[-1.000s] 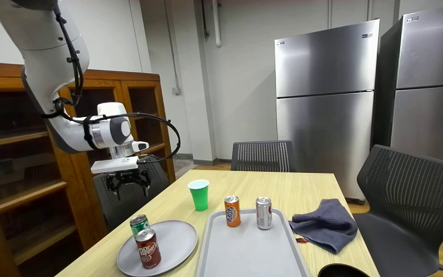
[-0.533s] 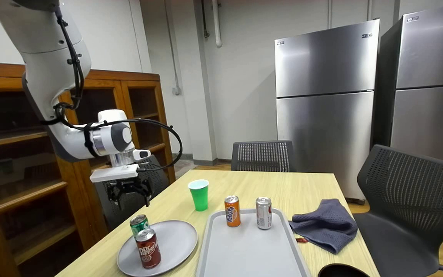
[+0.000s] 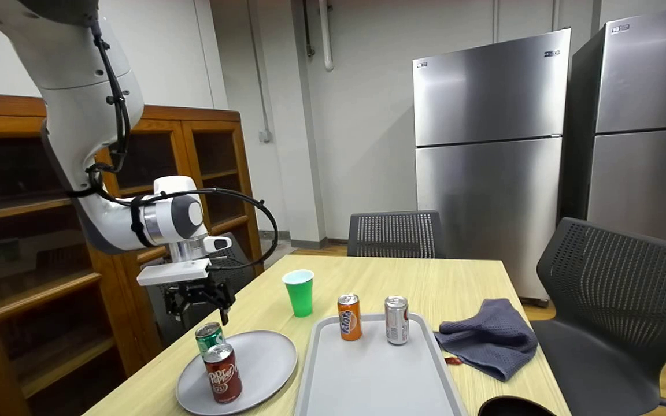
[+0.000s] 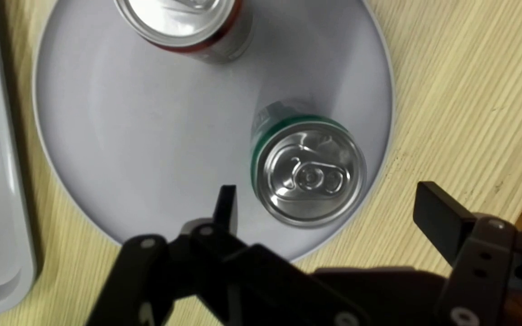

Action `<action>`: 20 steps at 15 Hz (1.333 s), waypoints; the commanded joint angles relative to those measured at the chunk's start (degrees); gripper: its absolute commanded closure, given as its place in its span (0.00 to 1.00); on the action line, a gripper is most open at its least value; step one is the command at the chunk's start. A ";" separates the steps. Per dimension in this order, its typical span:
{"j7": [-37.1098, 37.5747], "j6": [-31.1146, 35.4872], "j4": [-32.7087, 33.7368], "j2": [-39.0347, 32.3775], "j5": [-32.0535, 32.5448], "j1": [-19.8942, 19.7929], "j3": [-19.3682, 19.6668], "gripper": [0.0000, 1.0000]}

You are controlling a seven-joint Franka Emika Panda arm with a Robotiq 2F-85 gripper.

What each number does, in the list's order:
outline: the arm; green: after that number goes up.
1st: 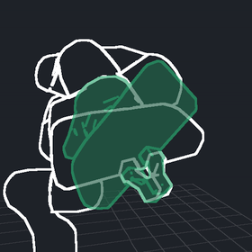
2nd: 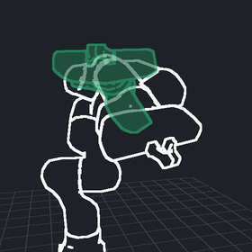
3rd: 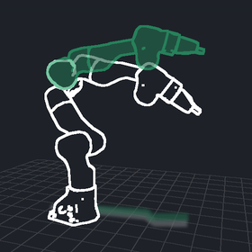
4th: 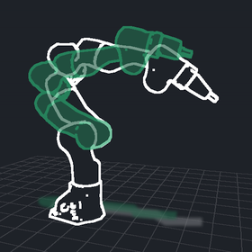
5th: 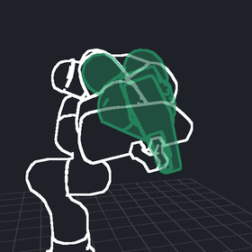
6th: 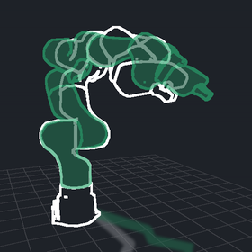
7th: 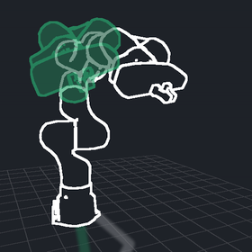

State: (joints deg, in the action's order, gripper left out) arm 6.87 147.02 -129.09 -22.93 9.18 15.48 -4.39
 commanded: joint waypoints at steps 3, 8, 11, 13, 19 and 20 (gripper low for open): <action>4.01 0.53 0.18 -1.60 0.98 0.53 0.94 0.00; 4.50 0.17 0.38 -2.28 0.96 0.62 1.26 0.00; 4.55 -0.12 0.35 -2.21 1.11 0.71 1.37 0.34; 4.67 -0.51 0.19 -1.78 1.37 0.81 1.54 0.51; 3.67 -1.34 0.21 0.77 1.31 0.04 1.95 0.62; 3.19 -1.38 0.38 1.30 1.25 -0.33 2.08 0.62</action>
State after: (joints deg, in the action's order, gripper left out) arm 9.40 147.19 -128.74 -24.81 9.18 15.47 -2.79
